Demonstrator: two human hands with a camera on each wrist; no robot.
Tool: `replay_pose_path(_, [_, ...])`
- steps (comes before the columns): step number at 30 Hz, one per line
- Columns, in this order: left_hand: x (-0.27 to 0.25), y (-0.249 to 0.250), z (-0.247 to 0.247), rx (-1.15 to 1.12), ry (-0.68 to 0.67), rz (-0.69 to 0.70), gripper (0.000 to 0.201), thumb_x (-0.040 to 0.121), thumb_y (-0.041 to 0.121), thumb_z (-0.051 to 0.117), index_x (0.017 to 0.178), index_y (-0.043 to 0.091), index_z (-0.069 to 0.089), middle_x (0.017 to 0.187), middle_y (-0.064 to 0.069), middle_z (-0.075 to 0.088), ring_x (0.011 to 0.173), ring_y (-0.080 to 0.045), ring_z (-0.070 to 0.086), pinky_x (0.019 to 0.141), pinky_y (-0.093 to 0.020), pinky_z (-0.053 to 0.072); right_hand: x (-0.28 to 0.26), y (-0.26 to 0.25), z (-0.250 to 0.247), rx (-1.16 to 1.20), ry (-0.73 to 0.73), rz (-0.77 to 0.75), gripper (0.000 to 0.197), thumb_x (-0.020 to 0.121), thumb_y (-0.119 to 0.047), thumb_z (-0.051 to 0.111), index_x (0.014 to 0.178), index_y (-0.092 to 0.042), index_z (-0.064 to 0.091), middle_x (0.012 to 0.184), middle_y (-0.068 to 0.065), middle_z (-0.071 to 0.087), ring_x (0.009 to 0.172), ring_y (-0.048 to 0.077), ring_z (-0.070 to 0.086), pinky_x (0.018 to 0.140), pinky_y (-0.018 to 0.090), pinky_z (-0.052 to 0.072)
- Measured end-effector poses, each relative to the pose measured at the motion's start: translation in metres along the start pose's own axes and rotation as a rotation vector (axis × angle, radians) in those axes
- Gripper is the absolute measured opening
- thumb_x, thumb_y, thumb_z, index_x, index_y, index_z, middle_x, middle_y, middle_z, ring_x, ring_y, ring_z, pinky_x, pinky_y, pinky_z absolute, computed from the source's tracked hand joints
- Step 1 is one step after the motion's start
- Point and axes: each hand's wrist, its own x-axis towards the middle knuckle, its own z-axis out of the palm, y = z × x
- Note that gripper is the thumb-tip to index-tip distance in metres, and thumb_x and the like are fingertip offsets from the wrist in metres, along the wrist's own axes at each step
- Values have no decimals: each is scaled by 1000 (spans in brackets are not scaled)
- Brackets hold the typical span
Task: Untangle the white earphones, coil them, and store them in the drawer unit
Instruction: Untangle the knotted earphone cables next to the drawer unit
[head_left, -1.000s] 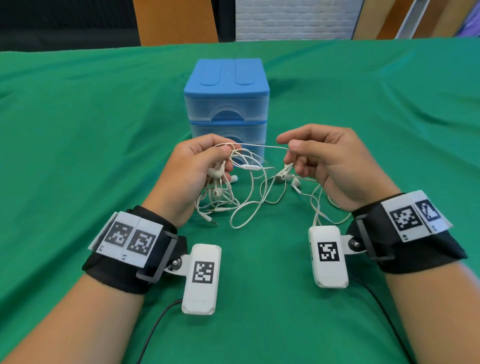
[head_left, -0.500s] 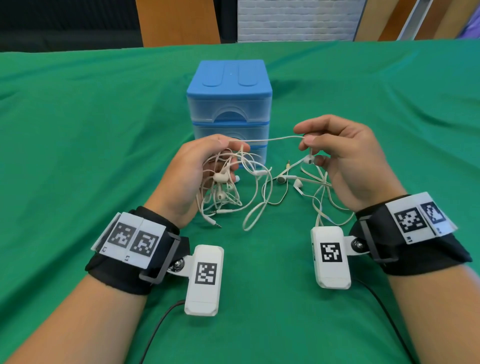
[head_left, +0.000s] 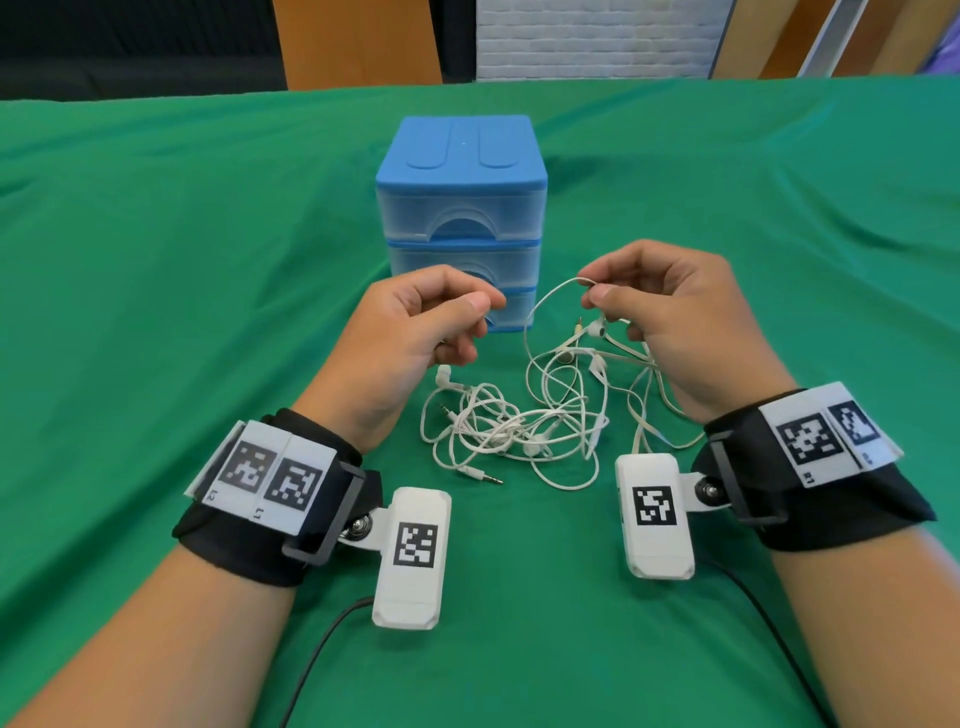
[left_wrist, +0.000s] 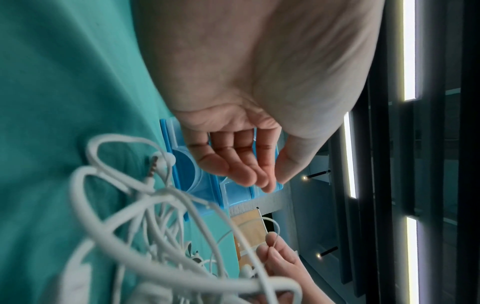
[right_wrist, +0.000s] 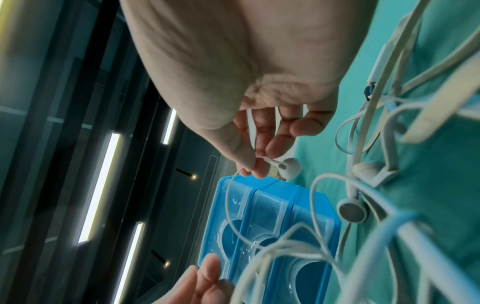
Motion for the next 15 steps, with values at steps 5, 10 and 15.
replay_pose_path(5, [0,-3,-1,347,15,-41,7,90,15,68,85,14,73,72,4,64,63,-11,52,63,-24,45,1,-1,-2,38,91,-20,16,86,7,64,89,-6,71,79,11,69,58,0,58,53,8,41])
replay_pose_path(10, [-1,-3,-5,614,40,-144,21,87,10,60,82,24,74,69,9,62,48,0,44,52,-17,35,1,-5,-2,24,109,4,25,78,10,56,71,-11,69,72,7,65,62,6,52,53,9,38])
replay_pose_path(15, [-3,-2,-7,748,-26,-255,8,86,29,66,83,27,74,65,9,59,58,-10,51,55,-25,38,-5,-11,-1,-63,-83,9,27,85,3,53,70,-8,72,72,0,70,65,-4,52,58,2,36])
